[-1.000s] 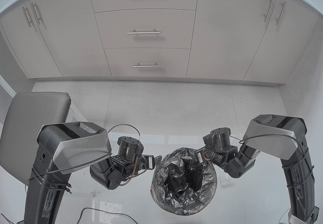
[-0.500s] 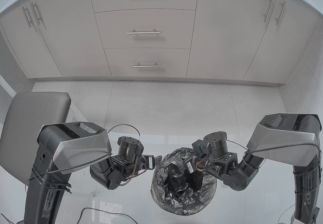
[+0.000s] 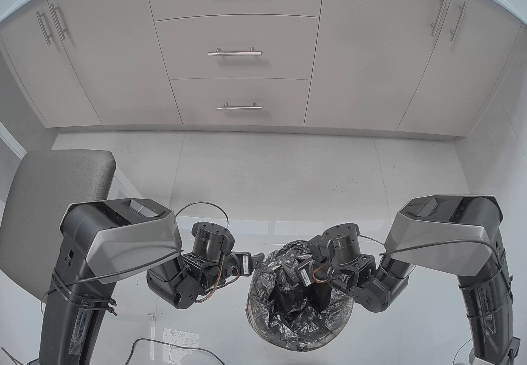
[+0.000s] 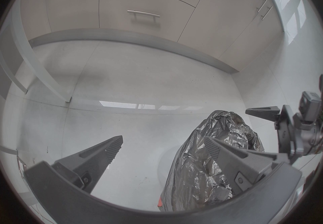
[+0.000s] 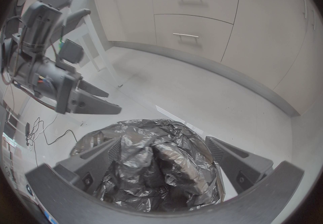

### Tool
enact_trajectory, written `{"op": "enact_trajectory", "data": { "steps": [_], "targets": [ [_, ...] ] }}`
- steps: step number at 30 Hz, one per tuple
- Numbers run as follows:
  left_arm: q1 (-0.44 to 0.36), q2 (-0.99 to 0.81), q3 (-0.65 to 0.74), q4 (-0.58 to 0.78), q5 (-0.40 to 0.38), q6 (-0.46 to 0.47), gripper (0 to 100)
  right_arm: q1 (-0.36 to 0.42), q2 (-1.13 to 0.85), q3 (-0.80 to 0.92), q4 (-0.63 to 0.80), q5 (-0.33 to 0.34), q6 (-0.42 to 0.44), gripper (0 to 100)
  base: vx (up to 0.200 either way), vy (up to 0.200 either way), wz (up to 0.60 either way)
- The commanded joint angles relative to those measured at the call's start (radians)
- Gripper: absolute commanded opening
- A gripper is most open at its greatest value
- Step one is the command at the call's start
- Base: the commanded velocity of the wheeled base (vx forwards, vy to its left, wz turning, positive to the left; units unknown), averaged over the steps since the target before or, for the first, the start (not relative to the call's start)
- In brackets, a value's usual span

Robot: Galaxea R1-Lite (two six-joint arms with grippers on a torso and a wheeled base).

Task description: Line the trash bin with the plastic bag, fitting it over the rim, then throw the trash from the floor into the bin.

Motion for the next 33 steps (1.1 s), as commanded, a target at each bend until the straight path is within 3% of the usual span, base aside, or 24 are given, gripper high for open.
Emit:
{"op": "enact_trajectory", "data": {
  "steps": [1,33],
  "targets": [
    [0.0,0.003,0.0,0.0,0.0,0.0,100,-0.024,0.063,-0.029,-0.002,0.0,-0.001,100,0.0,0.0,0.0],
    [0.0,0.0,0.003,0.0,0.0,0.002,100,-0.059,0.015,0.029,-0.025,0.0,0.002,100,0.0,0.0,0.0]
  ]
}}
